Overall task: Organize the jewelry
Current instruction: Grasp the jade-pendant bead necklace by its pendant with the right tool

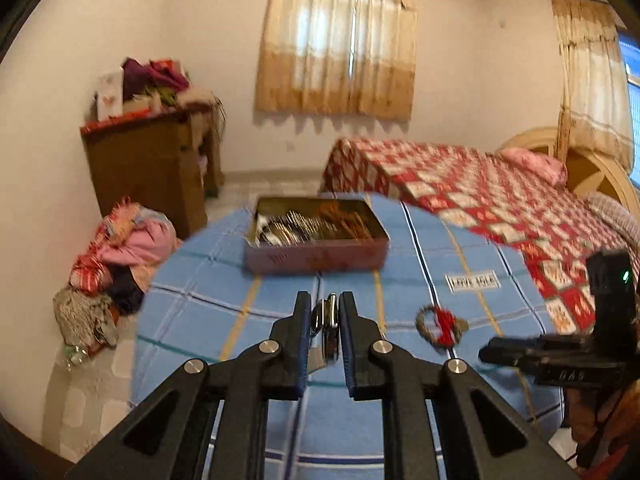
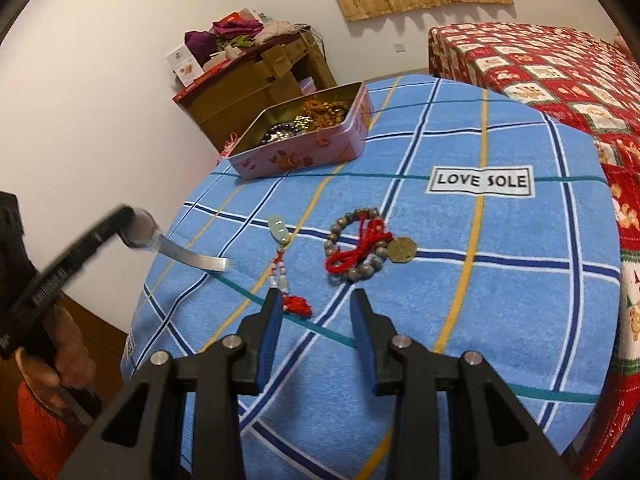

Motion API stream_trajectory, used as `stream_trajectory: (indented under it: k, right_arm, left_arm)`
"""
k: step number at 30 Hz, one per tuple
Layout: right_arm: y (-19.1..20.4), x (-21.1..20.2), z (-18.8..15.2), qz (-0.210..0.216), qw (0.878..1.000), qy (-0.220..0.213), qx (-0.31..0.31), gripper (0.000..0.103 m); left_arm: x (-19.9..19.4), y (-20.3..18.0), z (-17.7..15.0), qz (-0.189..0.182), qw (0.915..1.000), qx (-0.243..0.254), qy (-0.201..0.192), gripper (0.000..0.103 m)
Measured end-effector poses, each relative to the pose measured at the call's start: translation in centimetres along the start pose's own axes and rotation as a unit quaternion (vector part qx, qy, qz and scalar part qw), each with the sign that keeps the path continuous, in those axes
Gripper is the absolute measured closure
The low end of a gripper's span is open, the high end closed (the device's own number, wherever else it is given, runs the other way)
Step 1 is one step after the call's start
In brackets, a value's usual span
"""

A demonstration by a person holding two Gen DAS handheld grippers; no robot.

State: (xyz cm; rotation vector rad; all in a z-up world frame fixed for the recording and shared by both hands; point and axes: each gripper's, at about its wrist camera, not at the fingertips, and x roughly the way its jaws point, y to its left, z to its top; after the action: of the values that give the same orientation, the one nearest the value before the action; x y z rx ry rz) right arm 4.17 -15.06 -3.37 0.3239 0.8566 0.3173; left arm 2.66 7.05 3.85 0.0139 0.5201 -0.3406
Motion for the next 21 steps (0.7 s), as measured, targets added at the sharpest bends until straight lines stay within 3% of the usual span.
stream_trajectory:
  k: [7,17,21]
  right_arm:
    - [1.5,1.8,0.6,0.002,1.0,0.007,-0.029,0.065]
    - [4.1,9.4,3.9,-0.005,0.996,0.043,-0.077,0.068]
    - [5.0,10.7,4.8,-0.033,0.993,0.052,-0.101,0.068]
  left_arm:
    - [-0.1,0.7,0.9,0.014,0.9998,-0.005,-0.015,0.09]
    - [0.2,0.8,1.8,0.02,0.9995,-0.008,-0.023,0.09]
    - [0.5,1.4,2.3,0.02,0.9994,-0.012,-0.026,0.09]
